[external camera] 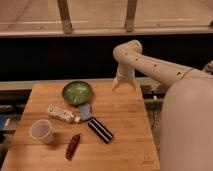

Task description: Drag the pepper across the table

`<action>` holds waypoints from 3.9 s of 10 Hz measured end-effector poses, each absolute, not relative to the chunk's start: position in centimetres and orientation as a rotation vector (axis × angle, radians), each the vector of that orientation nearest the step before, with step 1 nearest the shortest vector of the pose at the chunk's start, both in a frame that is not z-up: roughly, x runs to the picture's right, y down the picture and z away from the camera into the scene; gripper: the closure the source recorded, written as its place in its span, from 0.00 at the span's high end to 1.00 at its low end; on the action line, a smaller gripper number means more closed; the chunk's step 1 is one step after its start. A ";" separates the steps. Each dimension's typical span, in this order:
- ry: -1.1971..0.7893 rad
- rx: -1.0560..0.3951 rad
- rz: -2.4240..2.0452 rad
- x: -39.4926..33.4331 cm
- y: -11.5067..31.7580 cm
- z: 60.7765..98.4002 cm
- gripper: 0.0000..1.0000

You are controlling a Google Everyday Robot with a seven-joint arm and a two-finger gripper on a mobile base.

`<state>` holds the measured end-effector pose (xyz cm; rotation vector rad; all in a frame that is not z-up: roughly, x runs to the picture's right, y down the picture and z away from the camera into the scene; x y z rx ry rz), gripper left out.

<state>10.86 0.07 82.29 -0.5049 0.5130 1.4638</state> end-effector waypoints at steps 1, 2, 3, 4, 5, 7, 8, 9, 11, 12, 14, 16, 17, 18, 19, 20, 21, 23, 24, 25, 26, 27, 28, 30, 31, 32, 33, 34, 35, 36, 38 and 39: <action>0.513 -0.505 1.464 10.9 0.1 82.3 0.70; 0.513 -0.505 1.464 10.9 0.1 82.3 0.70; 0.513 -0.505 1.464 10.9 0.1 82.3 0.70; 0.513 -0.505 1.464 10.9 0.1 82.3 0.70; 0.513 -0.505 1.464 10.9 0.1 82.3 0.70; 0.513 -0.505 1.464 10.9 0.1 82.3 0.70; 0.516 -0.503 1.460 10.9 -0.1 82.3 0.70; 0.536 -0.489 1.424 10.6 -0.2 82.1 0.70; 0.553 -0.491 1.358 7.3 -0.1 81.7 0.70; 0.560 -0.501 1.341 5.7 0.7 81.0 0.70; 0.561 -0.521 1.320 3.8 2.8 79.4 0.70; 0.537 -0.586 1.285 1.6 5.8 77.3 0.70; 0.527 -0.610 1.271 0.9 6.9 76.6 0.70; 0.514 -0.639 1.251 0.0 8.1 75.9 0.70; 0.497 -0.675 1.225 -1.2 9.7 75.1 0.70; 0.488 -0.702 1.205 -2.2 10.9 74.5 0.70; 0.476 -0.729 1.185 -3.7 12.4 74.3 0.70; 0.451 -0.739 1.157 -6.3 14.0 74.0 0.70; 0.455 -0.732 1.160 -6.0 13.9 74.2 0.70; 0.460 -0.732 1.159 -5.8 14.0 74.1 0.70; 0.454 -0.734 1.157 -6.1 14.0 74.2 0.70; 0.455 -0.733 1.161 -6.0 13.9 74.2 0.70; 0.458 -0.735 1.161 -5.9 13.9 74.2 0.70; 0.471 -0.738 1.094 -6.8 14.6 74.1 0.70; 0.478 -0.750 1.050 -7.6 15.9 73.7 0.70; 0.480 -0.767 1.021 -8.3 17.2 73.2 0.70; 0.480 -0.784 1.000 -9.0 18.4 72.8 0.70; 0.480 -0.799 0.988 -9.4 19.2 72.5 0.70; 0.482 -0.821 0.979 -9.6 20.3 72.4 0.70; 0.479 -0.839 0.966 -10.1 21.3 72.1 0.70; 0.473 -0.873 0.947 -11.3 22.9 71.9 0.70; 0.473 -0.891 0.942 -11.8 23.4 72.0 0.70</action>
